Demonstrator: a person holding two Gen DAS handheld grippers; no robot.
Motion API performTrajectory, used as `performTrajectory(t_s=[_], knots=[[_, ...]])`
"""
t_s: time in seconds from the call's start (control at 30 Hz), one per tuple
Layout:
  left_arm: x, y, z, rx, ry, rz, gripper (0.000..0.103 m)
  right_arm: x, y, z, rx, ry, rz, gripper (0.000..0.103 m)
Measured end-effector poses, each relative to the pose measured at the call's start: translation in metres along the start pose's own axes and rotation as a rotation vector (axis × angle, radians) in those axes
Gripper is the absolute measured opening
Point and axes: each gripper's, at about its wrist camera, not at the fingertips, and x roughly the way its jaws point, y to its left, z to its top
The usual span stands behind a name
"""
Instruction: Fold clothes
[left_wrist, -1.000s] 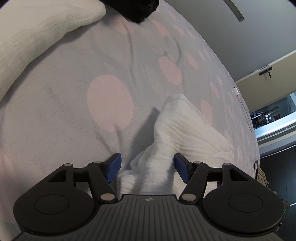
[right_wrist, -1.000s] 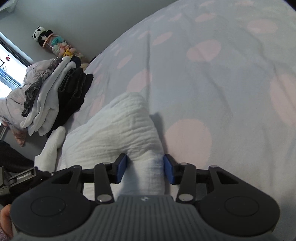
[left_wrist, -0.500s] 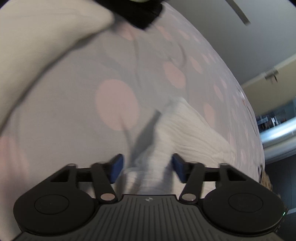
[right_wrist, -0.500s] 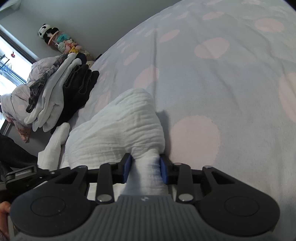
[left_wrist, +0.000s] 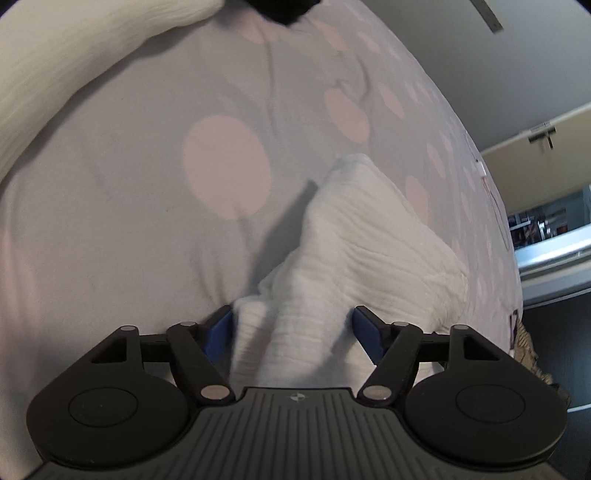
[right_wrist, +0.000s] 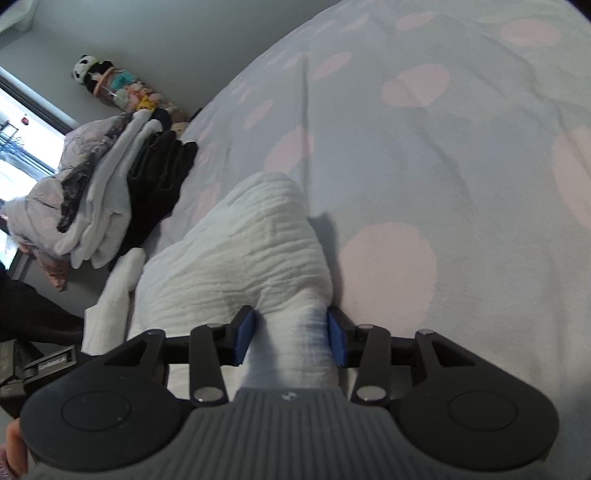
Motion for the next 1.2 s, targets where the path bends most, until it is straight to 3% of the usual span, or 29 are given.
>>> performTrajectory(t_s=[0.07,0.13,0.3,0.53,0.73,0.93,1.2], knots=[[0.001,-0.002,-0.001,0.019,-0.010,0.009,0.067,0.001,-0.004,-0.001,0.014,-0.005,0.023,0.039],[0.001,-0.004,-0.003,0.038,-0.020,0.013,0.052,0.001,-0.005,-0.002,0.023,-0.007,0.035,0.034],[-0.005,-0.013,-0.008,0.083,-0.055,0.025,0.042,-0.005,0.007,-0.007,-0.043,-0.036,0.014,0.026],[-0.033,-0.026,-0.010,0.128,-0.116,0.018,0.040,-0.036,0.034,-0.006,-0.108,-0.106,0.022,0.023],[-0.082,-0.040,-0.006,0.181,-0.212,0.001,0.039,-0.063,0.072,-0.005,-0.139,-0.148,0.053,0.023],[-0.148,-0.044,0.016,0.251,-0.301,0.041,0.039,-0.067,0.133,-0.008,-0.189,-0.144,0.101,0.023],[-0.262,-0.013,0.059,0.297,-0.407,0.151,0.039,-0.038,0.244,-0.012,-0.229,-0.075,0.210,0.023]])
